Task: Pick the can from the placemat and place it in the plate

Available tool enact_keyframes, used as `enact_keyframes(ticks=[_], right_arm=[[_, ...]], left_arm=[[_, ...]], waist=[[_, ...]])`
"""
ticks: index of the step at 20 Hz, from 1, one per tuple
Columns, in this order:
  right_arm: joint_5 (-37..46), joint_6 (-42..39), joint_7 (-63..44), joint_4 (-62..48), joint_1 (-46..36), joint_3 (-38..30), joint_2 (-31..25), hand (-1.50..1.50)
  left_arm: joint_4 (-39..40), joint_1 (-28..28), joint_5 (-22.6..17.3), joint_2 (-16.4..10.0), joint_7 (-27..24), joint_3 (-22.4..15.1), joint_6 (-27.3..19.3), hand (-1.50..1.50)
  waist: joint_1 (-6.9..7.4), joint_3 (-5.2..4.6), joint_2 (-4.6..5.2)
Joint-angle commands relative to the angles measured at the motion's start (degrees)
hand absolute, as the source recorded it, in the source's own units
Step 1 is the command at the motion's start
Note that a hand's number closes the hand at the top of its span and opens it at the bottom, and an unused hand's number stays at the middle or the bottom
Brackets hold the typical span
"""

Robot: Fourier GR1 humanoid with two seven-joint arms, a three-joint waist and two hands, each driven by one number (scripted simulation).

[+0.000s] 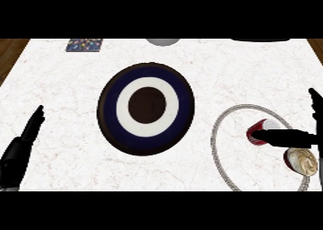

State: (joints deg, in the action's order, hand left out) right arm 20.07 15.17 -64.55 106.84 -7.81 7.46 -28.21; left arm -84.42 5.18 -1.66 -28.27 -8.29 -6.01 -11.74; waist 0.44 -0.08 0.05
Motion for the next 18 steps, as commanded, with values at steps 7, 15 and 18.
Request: enact_keyframes(ticks=[7,15,18], right_arm=[[-6.47,-10.66,-4.01,-8.03,-4.48,0.84,-0.71,-1.50],[-10.93,-15.01,2.11,-12.39,-3.66,-1.79,0.24,-1.50],[-10.09,-15.31,3.80,-12.50,-1.77,-2.39,2.05,-1.50]], left_arm=[[-0.26,-0.75,1.99,1.90,1.07,0.54,0.63,0.00],[-0.21,1.28,3.96,4.12,-0.04,1.60,1.83,0.00],[0.18,-1.53,3.11,2.86,1.40,5.21,4.42,0.00]], waist=[[-0.11,0.07,-0.02],[-0.27,0.07,-0.06],[-0.42,0.08,-0.09]])
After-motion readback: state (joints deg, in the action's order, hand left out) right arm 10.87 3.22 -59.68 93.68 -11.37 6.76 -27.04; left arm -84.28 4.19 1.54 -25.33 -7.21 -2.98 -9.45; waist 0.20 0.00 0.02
